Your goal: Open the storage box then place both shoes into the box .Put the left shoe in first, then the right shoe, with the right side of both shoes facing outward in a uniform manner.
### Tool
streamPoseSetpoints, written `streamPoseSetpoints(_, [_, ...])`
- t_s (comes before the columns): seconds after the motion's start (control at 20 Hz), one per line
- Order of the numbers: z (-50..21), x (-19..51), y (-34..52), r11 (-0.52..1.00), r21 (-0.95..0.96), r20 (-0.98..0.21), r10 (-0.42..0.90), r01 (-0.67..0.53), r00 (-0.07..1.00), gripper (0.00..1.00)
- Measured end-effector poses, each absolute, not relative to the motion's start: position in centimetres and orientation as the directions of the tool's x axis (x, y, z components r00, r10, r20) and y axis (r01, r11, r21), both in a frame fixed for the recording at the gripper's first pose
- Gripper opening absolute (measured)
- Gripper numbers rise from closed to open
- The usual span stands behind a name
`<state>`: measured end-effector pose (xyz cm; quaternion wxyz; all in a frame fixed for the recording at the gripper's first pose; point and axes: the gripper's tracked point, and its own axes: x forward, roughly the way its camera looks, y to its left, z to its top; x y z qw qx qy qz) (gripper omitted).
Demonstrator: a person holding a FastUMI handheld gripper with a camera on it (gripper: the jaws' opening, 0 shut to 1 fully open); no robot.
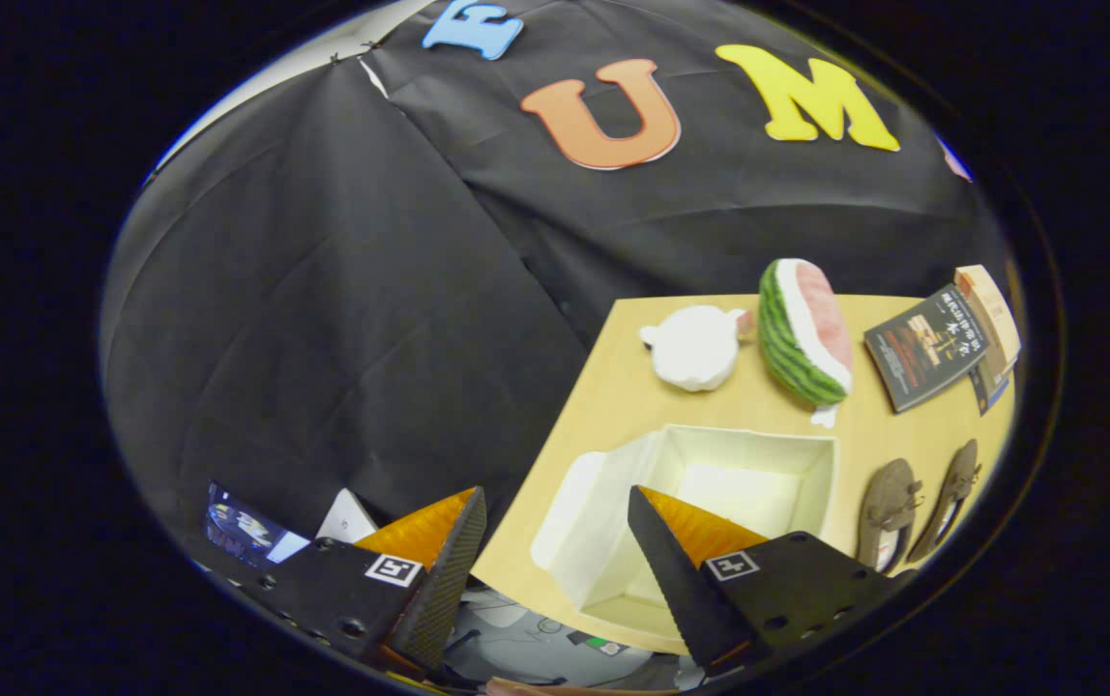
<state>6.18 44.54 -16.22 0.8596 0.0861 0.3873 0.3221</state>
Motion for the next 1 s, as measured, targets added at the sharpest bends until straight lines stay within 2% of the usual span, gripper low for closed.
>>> streamPoseSetpoints(0.6, [-24.9,13.5,18.3,0.899,0.335,-0.731,0.438,-0.283,0.523,0.9])
streamPoseSetpoints(0.8, [-29.7,14.7,11.8,0.927,0.294,-0.781,0.374,-0.234,0.5,0.91])
streamPoseSetpoints(0.85, [-31.1,14.8,10.6,0.935,0.274,-0.798,0.352,-0.227,0.488,0.94])
streamPoseSetpoints(1.0, [-34.6,14.3,9.2,0.941,0.244,-0.843,0.325,-0.235,0.428,0.94])
